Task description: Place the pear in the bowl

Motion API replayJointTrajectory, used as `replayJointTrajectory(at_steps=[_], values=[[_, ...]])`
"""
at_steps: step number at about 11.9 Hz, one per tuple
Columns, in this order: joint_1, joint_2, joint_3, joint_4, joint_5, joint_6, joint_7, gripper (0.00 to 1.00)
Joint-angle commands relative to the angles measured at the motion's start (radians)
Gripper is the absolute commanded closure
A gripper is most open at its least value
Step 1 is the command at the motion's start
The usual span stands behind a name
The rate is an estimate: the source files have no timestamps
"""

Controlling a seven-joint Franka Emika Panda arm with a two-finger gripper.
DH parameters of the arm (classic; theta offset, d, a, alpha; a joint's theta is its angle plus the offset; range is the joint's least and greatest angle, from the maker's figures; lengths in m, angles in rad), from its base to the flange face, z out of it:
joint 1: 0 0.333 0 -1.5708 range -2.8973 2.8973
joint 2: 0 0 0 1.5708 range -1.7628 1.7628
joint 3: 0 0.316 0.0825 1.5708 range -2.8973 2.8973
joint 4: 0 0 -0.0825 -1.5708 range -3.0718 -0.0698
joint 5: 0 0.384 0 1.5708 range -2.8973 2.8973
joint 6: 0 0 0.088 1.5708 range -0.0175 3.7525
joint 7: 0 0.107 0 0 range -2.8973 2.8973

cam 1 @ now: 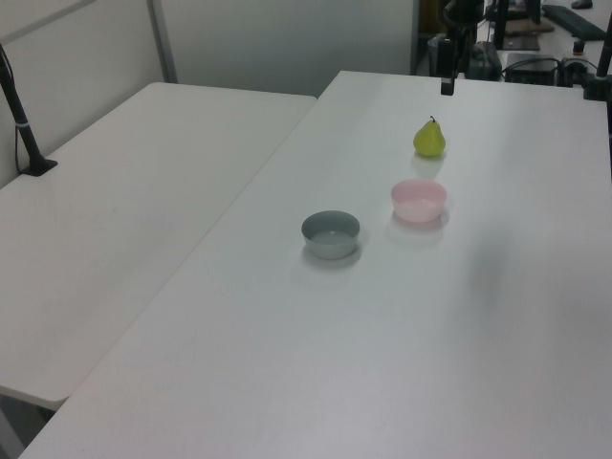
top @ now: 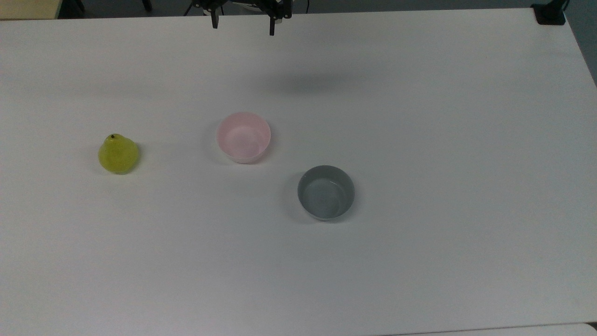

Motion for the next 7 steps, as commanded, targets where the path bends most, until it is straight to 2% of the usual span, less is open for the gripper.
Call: replayJointTrajectory(at_steps=[1, 7], values=[[0.003, -0.021, -0.005, -0.018, 0.007, -0.007, -0.020, 0.00], [-0.009, -0.010, -0.005, -0.023, 0.007, -0.004, -0.021, 0.00]])
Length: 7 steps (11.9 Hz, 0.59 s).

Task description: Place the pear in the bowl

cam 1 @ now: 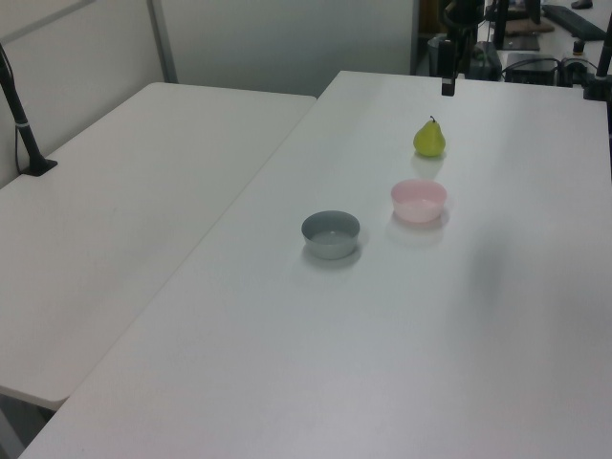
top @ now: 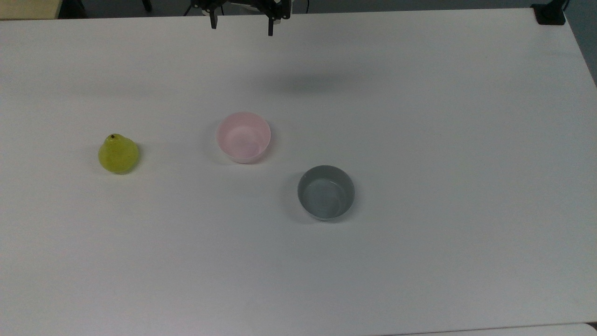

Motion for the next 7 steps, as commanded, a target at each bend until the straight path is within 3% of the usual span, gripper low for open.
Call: replayJointTrajectory(at_steps=[1, 7], values=[[-0.007, -0.002, -0.005, -0.019, 0.007, 0.013, -0.019, 0.00], [-0.098, 0.035, -0.005, -0.012, 0.014, 0.085, -0.020, 0.00]])
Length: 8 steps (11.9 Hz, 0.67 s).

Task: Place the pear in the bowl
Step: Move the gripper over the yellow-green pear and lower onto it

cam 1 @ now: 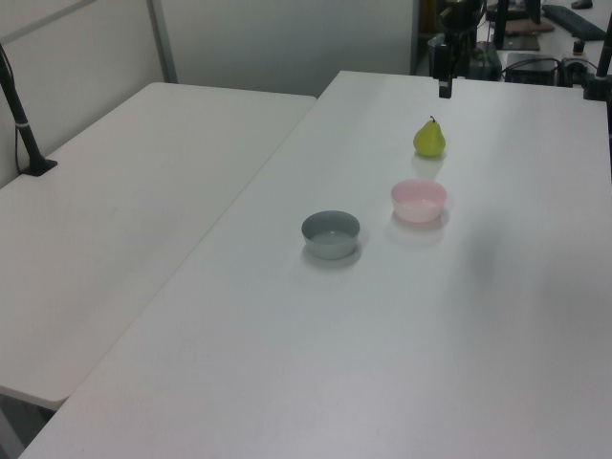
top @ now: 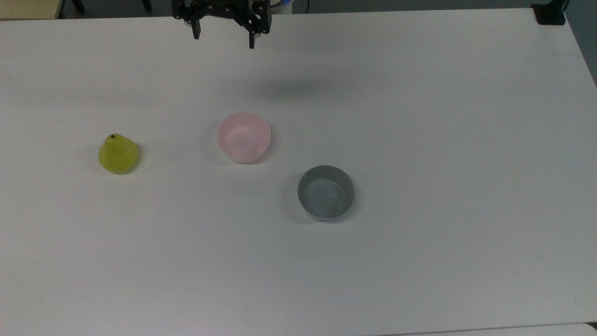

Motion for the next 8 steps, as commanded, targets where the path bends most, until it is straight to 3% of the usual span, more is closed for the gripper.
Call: replayJointTrajectory(at_steps=[1, 3, 8], values=[[-0.074, 0.017, -0.004, -0.007, 0.008, 0.073, -0.052, 0.00], [-0.168, 0.079, -0.004, -0.005, 0.007, 0.199, -0.167, 0.00], [-0.309, 0.195, -0.004, -0.013, 0.005, 0.349, -0.267, 0.00]])
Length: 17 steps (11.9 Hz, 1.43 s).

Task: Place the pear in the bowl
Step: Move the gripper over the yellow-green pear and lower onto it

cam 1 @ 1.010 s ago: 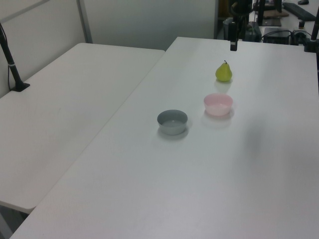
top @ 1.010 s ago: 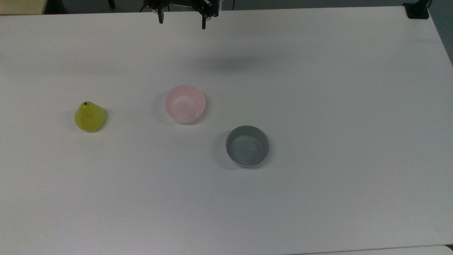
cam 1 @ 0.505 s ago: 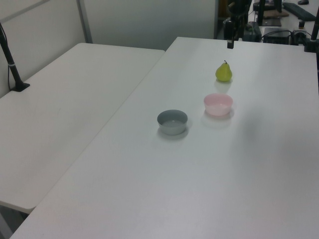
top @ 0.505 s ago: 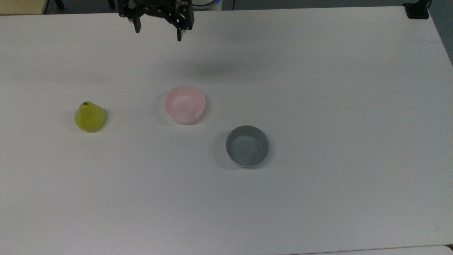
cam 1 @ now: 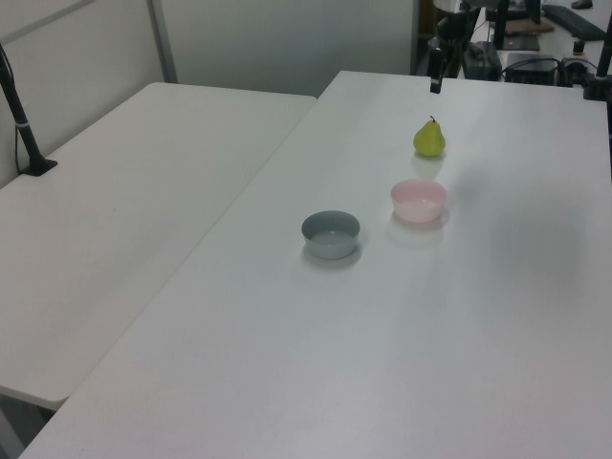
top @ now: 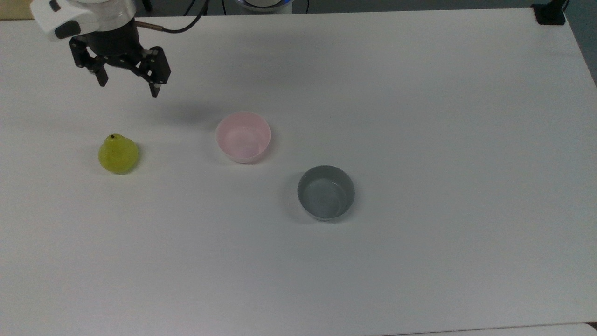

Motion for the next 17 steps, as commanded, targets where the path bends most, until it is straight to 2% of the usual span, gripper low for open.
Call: replayJointTrajectory(at_steps=[1, 4, 10, 14, 16, 17], values=[[-0.059, 0.068, 0.000, -0.009, 0.004, 0.089, -0.063, 0.00], [-0.082, 0.149, -0.001, -0.009, -0.026, 0.158, -0.064, 0.00], [-0.091, 0.271, -0.001, -0.010, -0.030, 0.314, -0.054, 0.00], [-0.091, 0.294, -0.001, -0.012, -0.036, 0.355, -0.052, 0.00], [-0.090, 0.300, -0.001, -0.023, -0.065, 0.355, -0.052, 0.00], [-0.088, 0.300, -0.001, -0.027, -0.083, 0.355, -0.052, 0.13]])
